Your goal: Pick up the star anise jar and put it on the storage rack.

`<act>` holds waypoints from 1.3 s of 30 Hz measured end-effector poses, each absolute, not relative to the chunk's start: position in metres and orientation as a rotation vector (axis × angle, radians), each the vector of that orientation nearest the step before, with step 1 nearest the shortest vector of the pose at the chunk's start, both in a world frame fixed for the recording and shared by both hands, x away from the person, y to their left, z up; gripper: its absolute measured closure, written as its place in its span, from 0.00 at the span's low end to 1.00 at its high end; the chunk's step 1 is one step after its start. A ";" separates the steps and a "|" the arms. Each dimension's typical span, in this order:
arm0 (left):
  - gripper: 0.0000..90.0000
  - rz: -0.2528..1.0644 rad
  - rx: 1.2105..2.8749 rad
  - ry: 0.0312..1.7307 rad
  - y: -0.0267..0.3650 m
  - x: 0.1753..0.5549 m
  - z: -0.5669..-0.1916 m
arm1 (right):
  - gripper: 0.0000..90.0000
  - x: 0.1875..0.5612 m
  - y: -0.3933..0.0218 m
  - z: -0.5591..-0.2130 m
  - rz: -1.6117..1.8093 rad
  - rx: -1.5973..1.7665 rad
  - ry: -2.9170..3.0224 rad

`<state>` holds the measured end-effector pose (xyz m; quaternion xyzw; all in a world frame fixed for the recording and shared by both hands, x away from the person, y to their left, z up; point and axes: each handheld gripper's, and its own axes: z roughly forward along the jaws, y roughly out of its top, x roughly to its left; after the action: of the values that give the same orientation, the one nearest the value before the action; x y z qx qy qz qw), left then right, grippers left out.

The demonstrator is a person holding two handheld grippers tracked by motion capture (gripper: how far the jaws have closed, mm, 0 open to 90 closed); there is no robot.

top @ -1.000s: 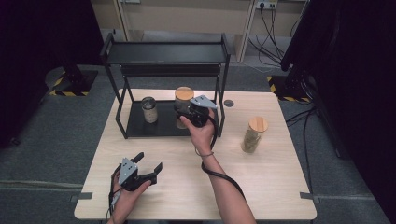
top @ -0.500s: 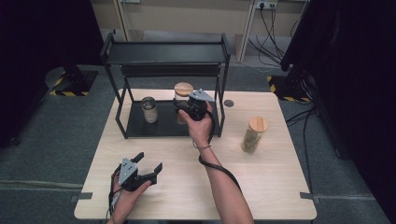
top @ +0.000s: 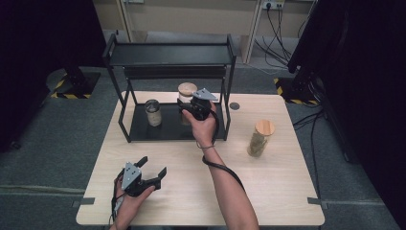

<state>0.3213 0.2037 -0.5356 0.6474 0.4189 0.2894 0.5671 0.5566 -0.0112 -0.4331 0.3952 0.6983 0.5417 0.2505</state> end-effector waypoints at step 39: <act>0.13 0.677 1.513 0.983 0.204 0.321 -0.536 | 0.28 0.586 0.017 -0.447 1.404 1.118 1.929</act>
<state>0.3211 0.2038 -0.5359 0.6449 0.4188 0.2885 0.5705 0.5864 0.0171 -0.4470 0.4109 0.7087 0.5158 0.2506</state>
